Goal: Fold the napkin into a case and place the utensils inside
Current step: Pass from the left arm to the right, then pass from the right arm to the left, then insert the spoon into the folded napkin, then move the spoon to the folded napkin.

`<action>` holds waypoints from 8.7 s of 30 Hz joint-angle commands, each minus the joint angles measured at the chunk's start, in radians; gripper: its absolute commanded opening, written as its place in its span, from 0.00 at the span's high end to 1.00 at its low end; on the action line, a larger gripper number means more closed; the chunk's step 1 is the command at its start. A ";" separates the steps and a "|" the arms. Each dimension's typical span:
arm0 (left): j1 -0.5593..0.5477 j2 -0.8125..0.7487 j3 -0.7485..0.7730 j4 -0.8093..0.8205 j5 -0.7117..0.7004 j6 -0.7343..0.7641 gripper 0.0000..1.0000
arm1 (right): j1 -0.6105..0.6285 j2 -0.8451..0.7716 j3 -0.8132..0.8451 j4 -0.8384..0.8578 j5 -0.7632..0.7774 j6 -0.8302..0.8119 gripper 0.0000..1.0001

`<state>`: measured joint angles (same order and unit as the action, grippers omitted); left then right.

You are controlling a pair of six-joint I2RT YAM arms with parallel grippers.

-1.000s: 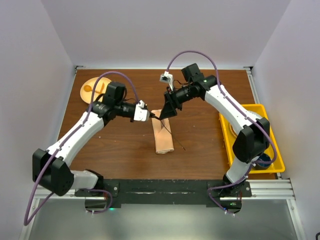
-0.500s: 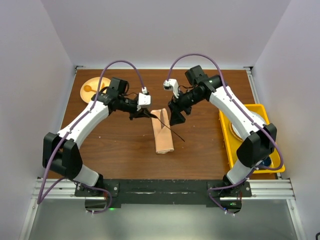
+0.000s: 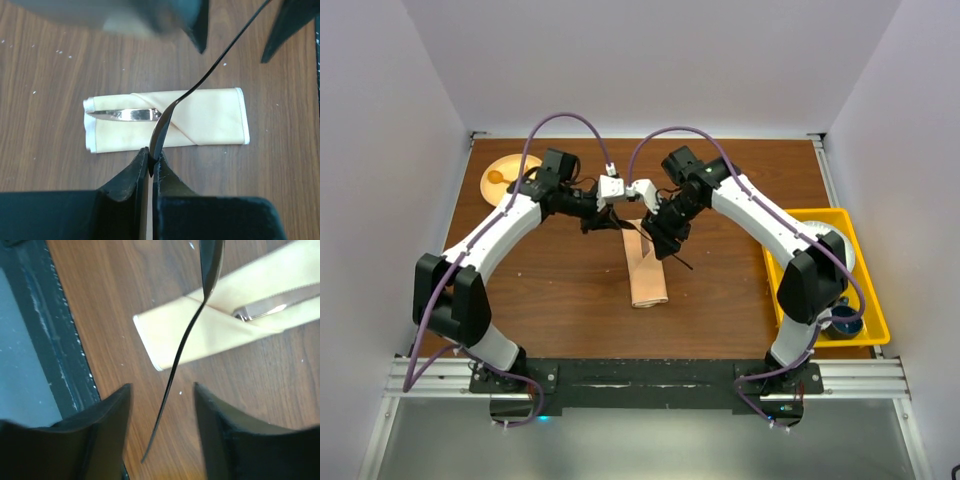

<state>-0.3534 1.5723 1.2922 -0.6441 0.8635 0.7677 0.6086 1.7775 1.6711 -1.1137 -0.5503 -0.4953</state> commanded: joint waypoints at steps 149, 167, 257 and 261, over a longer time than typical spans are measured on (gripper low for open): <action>0.211 0.624 0.472 0.210 0.129 -0.633 1.00 | -0.227 0.204 -0.117 0.525 -0.043 0.679 0.71; 0.154 0.620 0.400 0.195 0.154 -0.688 1.00 | -0.227 0.250 -0.119 0.506 -0.026 0.682 0.86; -0.130 0.488 0.300 -0.012 -0.692 -0.594 0.72 | -0.360 0.062 -0.100 0.469 0.089 0.581 0.75; -0.136 0.492 0.309 -0.014 -0.684 -0.594 0.71 | -0.362 0.065 -0.102 0.471 0.089 0.583 0.75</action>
<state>-0.4778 2.0617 1.5566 -0.6640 0.1711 0.1841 0.2485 1.8946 1.5753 -0.6514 -0.4622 0.0814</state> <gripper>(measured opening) 0.289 0.253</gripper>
